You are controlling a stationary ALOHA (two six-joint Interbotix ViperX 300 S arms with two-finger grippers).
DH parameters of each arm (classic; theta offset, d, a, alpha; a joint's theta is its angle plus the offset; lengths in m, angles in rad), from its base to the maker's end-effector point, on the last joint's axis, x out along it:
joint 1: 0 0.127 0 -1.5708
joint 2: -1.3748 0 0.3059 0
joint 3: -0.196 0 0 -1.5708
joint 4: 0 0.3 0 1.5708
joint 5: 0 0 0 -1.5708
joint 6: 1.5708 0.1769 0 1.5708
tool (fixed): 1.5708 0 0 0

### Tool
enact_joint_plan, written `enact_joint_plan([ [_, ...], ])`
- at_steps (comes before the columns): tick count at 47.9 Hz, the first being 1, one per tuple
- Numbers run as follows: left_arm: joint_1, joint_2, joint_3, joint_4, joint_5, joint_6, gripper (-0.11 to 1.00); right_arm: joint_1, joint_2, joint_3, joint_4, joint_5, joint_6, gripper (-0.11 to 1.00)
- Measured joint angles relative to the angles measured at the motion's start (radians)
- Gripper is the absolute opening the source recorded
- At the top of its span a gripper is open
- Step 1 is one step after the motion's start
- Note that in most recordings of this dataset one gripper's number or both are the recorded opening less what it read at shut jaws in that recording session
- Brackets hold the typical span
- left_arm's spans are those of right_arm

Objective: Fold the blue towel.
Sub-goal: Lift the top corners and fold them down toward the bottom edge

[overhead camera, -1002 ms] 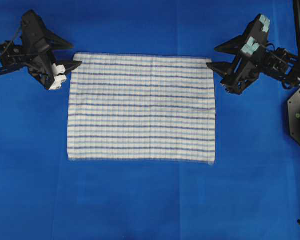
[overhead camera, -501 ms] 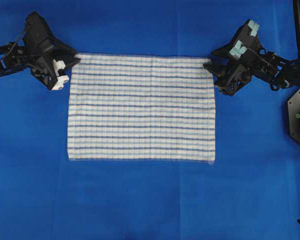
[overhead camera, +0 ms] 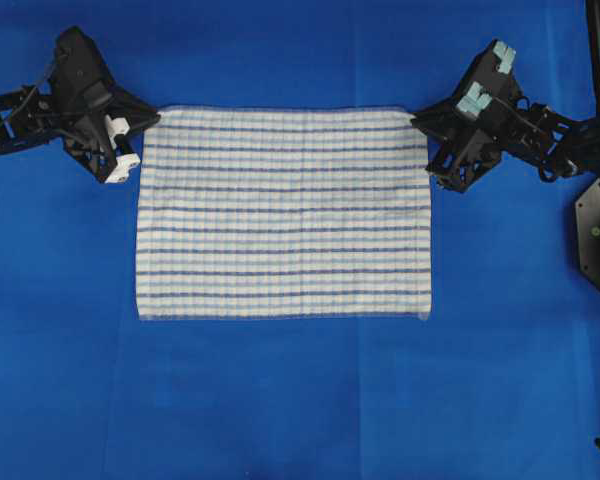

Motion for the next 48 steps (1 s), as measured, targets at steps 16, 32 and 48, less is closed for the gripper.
enact_joint_plan([
  [16, -0.011, -0.144, 0.0, 0.002, 0.087, 0.011, 0.05, 0.002, -0.135, 0.002, 0.0, 0.081, -0.002, 0.03],
  [32, -0.075, -0.184, 0.002, 0.0, 0.106, -0.005, 0.05, 0.035, -0.175, 0.006, 0.002, 0.135, -0.003, 0.03],
  [48, -0.279, -0.357, 0.052, 0.002, 0.107, -0.104, 0.05, 0.179, -0.371, 0.057, 0.054, 0.252, 0.002, 0.03],
])
